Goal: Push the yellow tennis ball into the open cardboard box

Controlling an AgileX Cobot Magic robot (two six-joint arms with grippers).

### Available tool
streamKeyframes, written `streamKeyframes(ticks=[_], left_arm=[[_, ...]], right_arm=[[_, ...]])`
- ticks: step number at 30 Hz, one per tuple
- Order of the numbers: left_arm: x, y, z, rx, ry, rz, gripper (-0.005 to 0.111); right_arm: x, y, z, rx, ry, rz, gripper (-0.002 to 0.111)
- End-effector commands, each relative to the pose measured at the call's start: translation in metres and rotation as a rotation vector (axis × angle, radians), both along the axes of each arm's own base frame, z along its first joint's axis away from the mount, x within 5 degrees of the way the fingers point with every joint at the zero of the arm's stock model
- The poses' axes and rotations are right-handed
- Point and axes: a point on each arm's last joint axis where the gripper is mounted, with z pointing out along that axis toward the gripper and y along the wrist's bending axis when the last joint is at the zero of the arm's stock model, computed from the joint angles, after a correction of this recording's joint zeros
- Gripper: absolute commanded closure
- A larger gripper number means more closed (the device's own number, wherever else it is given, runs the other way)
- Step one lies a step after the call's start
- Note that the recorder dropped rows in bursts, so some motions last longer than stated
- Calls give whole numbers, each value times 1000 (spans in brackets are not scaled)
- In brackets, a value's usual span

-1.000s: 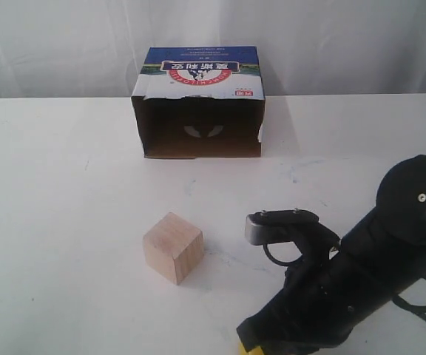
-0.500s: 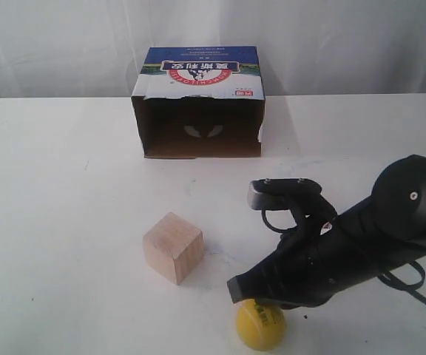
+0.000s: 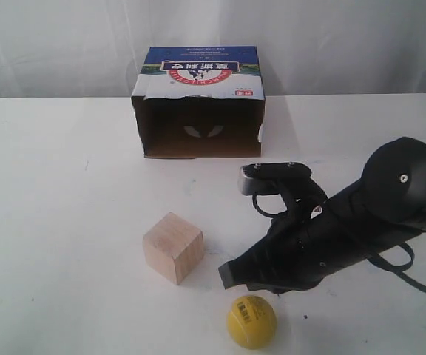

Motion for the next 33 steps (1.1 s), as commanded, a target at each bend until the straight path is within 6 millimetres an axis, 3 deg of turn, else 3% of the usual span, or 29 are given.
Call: streamKeyframes(ticks=[1, 5, 18, 23, 28, 33], left_arm=[[0, -1, -1, -8, -3, -6, 107], [0, -1, -1, -8, -3, -6, 107], [0, -1, -1, -8, -3, -6, 107], [0, -1, -1, -8, -3, -6, 107], [0, -1, -1, -8, -3, -6, 107], [0, -1, -1, -8, -3, -6, 107]], right_arm=[[-10, -2, 6, -7, 48, 61, 108], [-16, 2, 4, -16, 60, 115, 108], [-8, 11, -23, -62, 83, 105, 108], [0, 11, -22, -62, 3, 78, 108], [19, 14, -9, -69, -161, 77, 108], [37, 19, 19, -45, -332, 81, 108]])
